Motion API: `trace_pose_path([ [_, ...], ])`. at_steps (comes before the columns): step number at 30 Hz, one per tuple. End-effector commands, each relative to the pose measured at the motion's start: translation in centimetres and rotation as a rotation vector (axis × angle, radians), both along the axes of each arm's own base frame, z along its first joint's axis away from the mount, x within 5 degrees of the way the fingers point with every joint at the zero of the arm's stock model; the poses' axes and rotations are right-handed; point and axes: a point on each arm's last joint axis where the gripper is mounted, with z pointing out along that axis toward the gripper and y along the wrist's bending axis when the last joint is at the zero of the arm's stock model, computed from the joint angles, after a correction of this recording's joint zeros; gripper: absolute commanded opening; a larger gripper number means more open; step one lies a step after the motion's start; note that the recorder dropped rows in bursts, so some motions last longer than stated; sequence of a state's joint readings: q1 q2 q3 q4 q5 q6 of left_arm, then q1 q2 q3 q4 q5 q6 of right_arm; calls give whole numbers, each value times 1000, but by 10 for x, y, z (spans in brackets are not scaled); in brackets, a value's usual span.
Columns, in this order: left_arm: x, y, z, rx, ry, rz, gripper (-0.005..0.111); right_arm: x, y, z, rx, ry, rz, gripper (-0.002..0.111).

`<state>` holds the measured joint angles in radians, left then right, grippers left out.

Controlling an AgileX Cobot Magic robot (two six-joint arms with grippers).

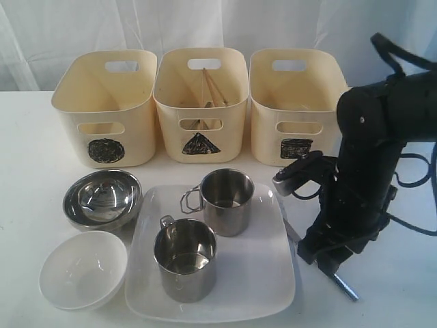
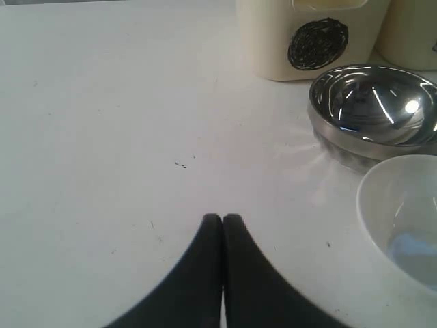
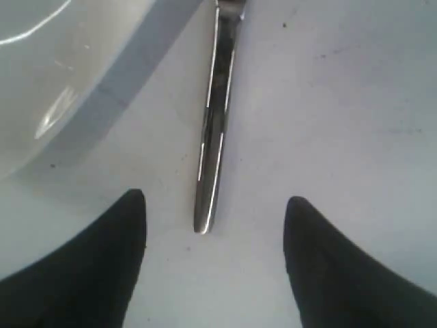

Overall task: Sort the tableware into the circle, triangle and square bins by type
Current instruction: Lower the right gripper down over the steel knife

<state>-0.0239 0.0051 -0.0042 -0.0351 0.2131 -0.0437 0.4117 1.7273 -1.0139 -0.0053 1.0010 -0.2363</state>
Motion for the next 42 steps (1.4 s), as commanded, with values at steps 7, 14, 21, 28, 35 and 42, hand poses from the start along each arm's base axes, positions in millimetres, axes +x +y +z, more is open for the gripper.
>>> trace_pose_path([
  [7,0,0,-1,-5,-3,4,0,11,3,-43,-28,46,-1,56],
  [14,0,0,-1,-5,-3,4,0,11,3,-56,-45,85,-4,42],
  [21,0,0,-1,-5,-3,4,0,10,2,-58,-53,102,-11,17],
  [28,0,0,-1,-5,-3,4,0,6,0,-57,-78,150,-30,0],
  [35,0,0,-1,-5,-3,4,0,5,0,-57,-98,153,-145,0],
  [42,0,0,-1,-5,-3,4,0,7,0,-39,-59,75,-156,0],
])
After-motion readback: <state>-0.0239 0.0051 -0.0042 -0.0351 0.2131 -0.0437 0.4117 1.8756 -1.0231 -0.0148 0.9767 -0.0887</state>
